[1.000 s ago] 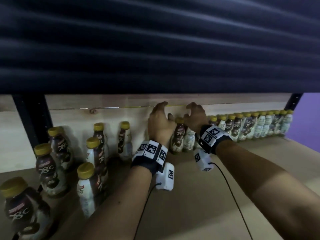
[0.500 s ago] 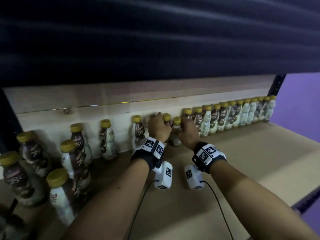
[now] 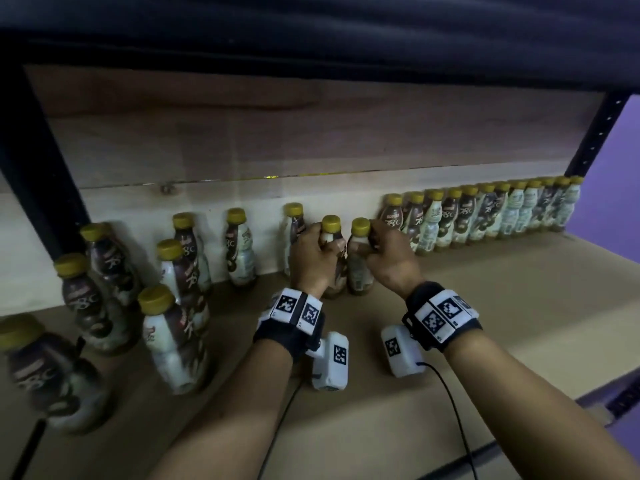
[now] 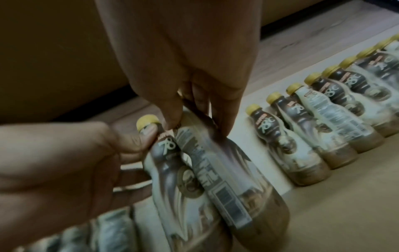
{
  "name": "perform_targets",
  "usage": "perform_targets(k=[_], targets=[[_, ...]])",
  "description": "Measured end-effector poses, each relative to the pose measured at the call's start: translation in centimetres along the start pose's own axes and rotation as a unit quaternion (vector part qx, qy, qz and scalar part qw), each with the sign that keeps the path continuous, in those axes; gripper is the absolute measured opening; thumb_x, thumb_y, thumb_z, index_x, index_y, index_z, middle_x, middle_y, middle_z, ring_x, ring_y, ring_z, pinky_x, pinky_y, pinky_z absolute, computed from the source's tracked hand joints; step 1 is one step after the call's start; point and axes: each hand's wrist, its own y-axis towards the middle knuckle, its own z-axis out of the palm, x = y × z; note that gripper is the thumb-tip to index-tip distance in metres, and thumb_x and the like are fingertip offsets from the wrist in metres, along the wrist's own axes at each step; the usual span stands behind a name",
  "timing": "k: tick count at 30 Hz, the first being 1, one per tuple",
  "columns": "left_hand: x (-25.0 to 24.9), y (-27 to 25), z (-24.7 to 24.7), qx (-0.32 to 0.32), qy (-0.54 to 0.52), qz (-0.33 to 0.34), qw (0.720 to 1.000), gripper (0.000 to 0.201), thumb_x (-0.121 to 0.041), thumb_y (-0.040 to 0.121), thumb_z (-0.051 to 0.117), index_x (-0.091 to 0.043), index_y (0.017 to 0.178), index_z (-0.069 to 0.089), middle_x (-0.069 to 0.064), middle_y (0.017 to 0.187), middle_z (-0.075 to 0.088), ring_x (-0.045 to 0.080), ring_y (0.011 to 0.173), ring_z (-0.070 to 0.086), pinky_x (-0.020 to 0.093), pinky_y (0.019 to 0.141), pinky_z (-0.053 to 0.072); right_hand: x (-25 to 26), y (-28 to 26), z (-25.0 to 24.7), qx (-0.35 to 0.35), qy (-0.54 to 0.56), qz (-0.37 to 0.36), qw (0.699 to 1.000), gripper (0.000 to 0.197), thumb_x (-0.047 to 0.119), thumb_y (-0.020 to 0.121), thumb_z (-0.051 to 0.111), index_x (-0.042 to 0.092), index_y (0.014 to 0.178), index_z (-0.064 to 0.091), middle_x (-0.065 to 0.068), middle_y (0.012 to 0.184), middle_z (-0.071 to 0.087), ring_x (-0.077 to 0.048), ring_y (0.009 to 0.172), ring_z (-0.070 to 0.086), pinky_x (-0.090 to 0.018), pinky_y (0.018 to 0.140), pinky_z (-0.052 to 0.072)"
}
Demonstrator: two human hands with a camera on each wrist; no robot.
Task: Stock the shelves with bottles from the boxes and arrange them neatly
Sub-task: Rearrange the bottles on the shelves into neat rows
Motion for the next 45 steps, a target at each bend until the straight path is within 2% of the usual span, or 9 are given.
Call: perform_targets(k=[6,9,13,18,22,31,39,42,45], targets=[[2.1,-2.5,-5.7,-0.058,0.01,-0.05,0.997,0.015,-0.022,0.088,0.065,-0.019,0.103,0.066,-0.003,0.096,0.066,0.021,0.096,0.063,0.028,0.082,0.046,2.8,-1.3,1.8,0.029,0.055,0.01,0.998,0.02,0.023,0.087,0.073,0.016,0.105,0.068,-0.001,0.098,0.072,-0.02,0.095,0.067,-0.037,0.084,0.054],[2.8,-3.3,-8.4,-0.093,0.073,-0.055,0.991,0.02,-0.029,0.088,0.065,-0.023,0.106,0.065,0.001,0.104,0.07,0.023,0.1,0.063,0.038,0.089,0.05,4.0,-1.7,2.8,0.049,0.052,0.002,0.997,0.02,0.027,0.087,0.073,0.019,0.104,0.069,0.002,0.099,0.072,-0.018,0.094,0.067,-0.034,0.082,0.054],[3.4,-4.0,-10.5,-0.122,0.052,-0.048,0.99,0.022,-0.026,0.088,0.066,-0.019,0.108,0.067,0.001,0.103,0.071,0.023,0.1,0.065,0.042,0.091,0.052,5.3,-1.9,3.8,0.066,0.065,-0.007,0.996,0.022,0.023,0.087,0.072,0.015,0.107,0.069,-0.002,0.103,0.073,-0.02,0.095,0.067,-0.038,0.087,0.054],[3.5,-4.5,-11.1,-0.151,0.049,-0.027,0.987,0.023,-0.02,0.088,0.066,-0.019,0.111,0.066,0.001,0.103,0.071,0.022,0.1,0.065,0.031,0.09,0.048,6.2,-1.7,4.2,0.067,0.054,-0.015,0.996,0.023,0.023,0.087,0.073,0.014,0.108,0.069,-0.002,0.104,0.072,-0.02,0.095,0.066,-0.033,0.086,0.053],[3.4,-4.4,-11.0,-0.156,0.059,-0.042,0.985,0.024,-0.023,0.09,0.063,-0.019,0.113,0.064,0.003,0.106,0.07,0.025,0.103,0.063,0.037,0.092,0.049,6.5,-1.8,4.3,0.072,0.05,-0.014,0.996,0.025,0.024,0.088,0.072,0.014,0.111,0.068,-0.002,0.105,0.071,-0.02,0.096,0.066,-0.035,0.087,0.053],[3.5,-4.4,-10.7,-0.152,0.069,-0.057,0.984,0.025,-0.028,0.089,0.063,-0.014,0.11,0.065,0.007,0.1,0.07,0.028,0.096,0.063,0.037,0.086,0.05,6.4,-1.7,3.9,0.093,0.054,0.001,0.994,0.028,0.026,0.09,0.07,0.015,0.116,0.066,0.001,0.106,0.068,-0.016,0.094,0.064,-0.024,0.079,0.044],[3.1,-4.2,-11.0,-0.123,0.067,-0.087,0.986,0.029,-0.029,0.09,0.062,-0.015,0.116,0.061,0.006,0.105,0.068,0.028,0.101,0.062,0.04,0.092,0.049,5.9,-1.6,4.2,0.109,0.066,0.005,0.992,0.034,0.028,0.091,0.069,0.018,0.122,0.061,-0.002,0.112,0.067,-0.019,0.1,0.065,-0.035,0.086,0.053],[3.0,-4.2,-10.9,-0.105,0.081,-0.109,0.985,0.028,-0.032,0.091,0.059,-0.017,0.115,0.058,0.007,0.105,0.067,0.031,0.1,0.061,0.037,0.087,0.047,5.9,-1.6,4.5,0.114,0.078,0.014,0.99,0.035,0.027,0.091,0.067,0.018,0.124,0.056,-0.001,0.111,0.066,-0.02,0.098,0.064,-0.031,0.08,0.052],[2.9,-4.2,-10.9,-0.105,0.089,-0.113,0.984,0.027,-0.035,0.091,0.06,-0.018,0.112,0.059,0.007,0.103,0.067,0.031,0.099,0.061,0.037,0.087,0.047,5.6,-1.6,4.6,0.155,0.061,0.02,0.986,0.043,0.027,0.088,0.071,0.021,0.124,0.049,0.007,0.1,0.062,-0.016,0.09,0.061,-0.019,0.065,0.046]])
